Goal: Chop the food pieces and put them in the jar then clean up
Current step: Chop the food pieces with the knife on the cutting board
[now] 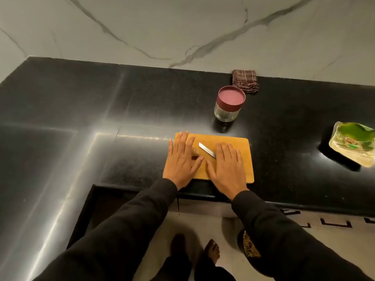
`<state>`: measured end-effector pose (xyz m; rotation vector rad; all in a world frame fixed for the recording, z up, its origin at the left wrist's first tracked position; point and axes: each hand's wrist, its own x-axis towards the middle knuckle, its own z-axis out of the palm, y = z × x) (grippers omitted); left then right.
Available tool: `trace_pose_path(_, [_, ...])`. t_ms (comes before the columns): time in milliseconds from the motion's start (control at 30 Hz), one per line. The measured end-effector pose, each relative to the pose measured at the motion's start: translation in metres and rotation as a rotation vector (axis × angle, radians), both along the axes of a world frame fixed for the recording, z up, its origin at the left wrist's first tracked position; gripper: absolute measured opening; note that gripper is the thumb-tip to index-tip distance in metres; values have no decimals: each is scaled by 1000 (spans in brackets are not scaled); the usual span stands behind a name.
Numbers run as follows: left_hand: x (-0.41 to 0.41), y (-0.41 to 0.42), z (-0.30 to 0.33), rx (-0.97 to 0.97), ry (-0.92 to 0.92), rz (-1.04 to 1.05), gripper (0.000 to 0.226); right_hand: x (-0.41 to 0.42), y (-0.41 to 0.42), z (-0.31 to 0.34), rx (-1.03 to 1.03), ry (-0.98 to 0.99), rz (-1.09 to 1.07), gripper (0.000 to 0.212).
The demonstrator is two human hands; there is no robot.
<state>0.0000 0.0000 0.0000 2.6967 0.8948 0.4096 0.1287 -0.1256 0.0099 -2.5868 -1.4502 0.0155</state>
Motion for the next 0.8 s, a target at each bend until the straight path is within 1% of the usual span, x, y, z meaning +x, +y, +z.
trace_pose_path(167, [-1, -1, -5, -86, -3, 40, 76, 0, -1, -13, 60, 3, -13, 67])
trace_pose_path(300, [-5, -2, -7, -145, -83, 27, 75, 1, -2, -20, 106, -18, -4, 67])
trace_pose_path(400, [-7, -2, -12, -160, -144, 21, 78, -2, -3, -21, 130, -27, -8, 67])
trace_pose_path(633, [-8, -2, -17, -105, -249, 10, 81, 1, -4, -27, 188, -102, 10, 64])
trace_pose_path(800, [-5, -1, -22, -49, -243, -2, 71, 3, -5, -32, 233, -130, 26, 56])
